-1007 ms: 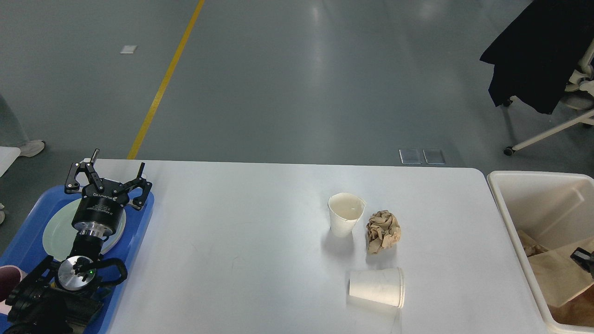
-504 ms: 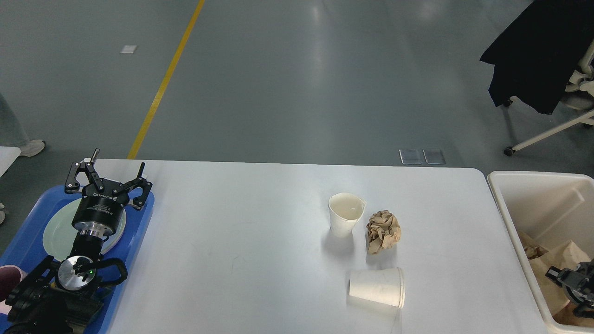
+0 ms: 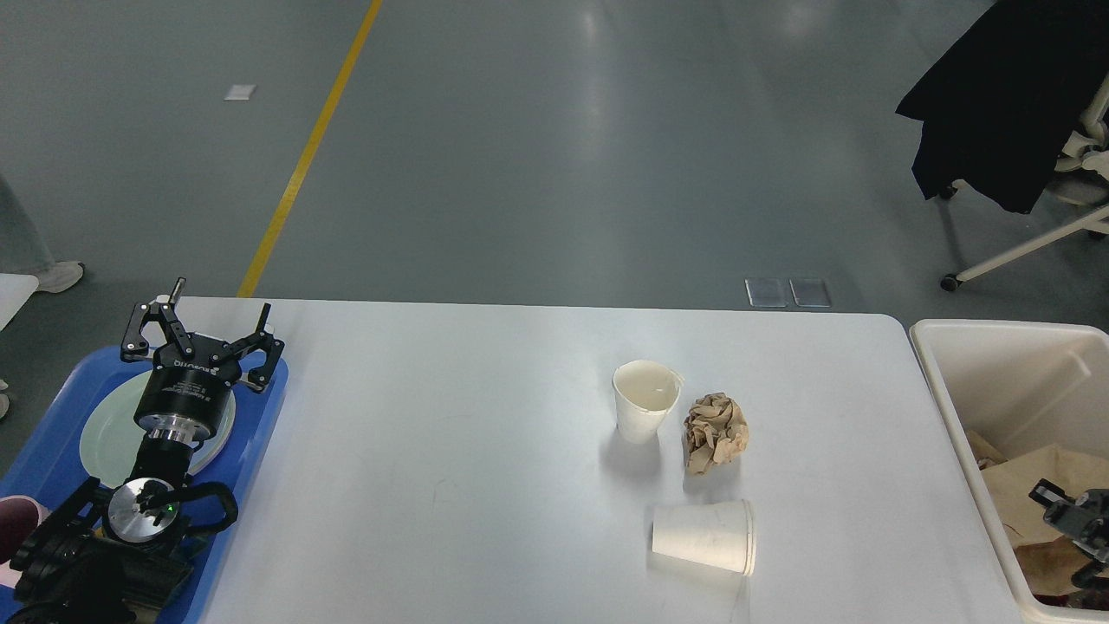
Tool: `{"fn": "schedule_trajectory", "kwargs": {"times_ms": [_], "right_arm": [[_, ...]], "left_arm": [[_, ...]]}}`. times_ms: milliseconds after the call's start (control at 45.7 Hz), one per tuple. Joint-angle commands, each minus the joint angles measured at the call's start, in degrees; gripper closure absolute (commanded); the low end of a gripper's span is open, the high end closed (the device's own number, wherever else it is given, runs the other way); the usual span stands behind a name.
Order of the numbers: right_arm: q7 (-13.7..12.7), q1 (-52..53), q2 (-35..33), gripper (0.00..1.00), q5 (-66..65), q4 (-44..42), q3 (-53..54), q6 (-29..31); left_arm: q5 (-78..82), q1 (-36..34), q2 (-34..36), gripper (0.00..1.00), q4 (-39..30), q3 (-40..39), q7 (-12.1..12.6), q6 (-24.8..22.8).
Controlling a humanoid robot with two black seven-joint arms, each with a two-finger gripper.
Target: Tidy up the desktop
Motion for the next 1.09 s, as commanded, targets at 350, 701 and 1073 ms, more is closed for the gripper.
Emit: {"fn": "schedule_trajectory", "kwargs": {"times_ms": [350,701,1073], "right_arm": [[-0.8,38.8,-9.8,0.00,-3.8,38.8,-29.9,3.5],[-0.8,74.9,3.5,0.00,-3.7,48.8,-39.2,47.3],[0.9,98.6,13.8,0.00,4.1,69.5,-36.4,51.3]], "left_arm": [[0.0,0.0,0.0,0.04,0.0,0.0,0.0,0.0],[0.0,0.0,0.0,0.04,0.0,0.0,0.0,0.0],[0.0,0.1,0.0,0.04,0.1,-0.1,0.0,0.1]]}}
